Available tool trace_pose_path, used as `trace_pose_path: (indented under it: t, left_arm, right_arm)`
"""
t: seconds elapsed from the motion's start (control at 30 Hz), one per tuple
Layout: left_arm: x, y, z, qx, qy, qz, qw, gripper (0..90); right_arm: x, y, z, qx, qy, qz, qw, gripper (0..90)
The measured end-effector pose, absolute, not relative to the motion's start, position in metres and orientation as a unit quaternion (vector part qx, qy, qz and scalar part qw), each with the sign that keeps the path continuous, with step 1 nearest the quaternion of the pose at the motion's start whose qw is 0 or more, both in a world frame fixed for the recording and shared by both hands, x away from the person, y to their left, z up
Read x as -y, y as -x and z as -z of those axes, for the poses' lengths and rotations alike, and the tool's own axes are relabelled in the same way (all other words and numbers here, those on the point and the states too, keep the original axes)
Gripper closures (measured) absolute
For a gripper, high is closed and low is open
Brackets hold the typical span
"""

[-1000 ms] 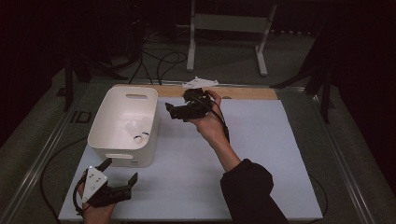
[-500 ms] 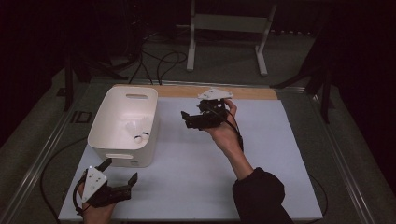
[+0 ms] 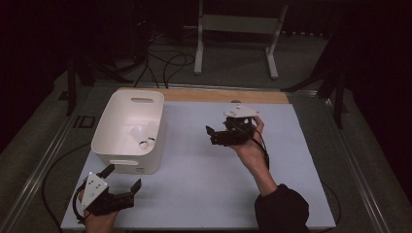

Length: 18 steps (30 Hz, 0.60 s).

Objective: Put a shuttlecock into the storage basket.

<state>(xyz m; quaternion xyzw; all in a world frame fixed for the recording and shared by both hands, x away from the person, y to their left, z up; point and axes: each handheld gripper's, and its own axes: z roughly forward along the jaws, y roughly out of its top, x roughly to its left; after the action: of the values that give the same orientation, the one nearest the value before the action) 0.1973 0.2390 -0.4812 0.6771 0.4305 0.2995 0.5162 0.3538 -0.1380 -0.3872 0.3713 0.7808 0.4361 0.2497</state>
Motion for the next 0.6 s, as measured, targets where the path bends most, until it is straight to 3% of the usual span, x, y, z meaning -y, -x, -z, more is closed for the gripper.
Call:
trace_pose_path:
  t: [0.6]
  left_arm:
    - [-0.245,-0.199,0.464,-0.431,-0.660,-0.307,0.533,0.2]
  right_arm:
    - [0.213,-0.302,0.412,-0.747,-0.389,-0.468,0.269,7.5]
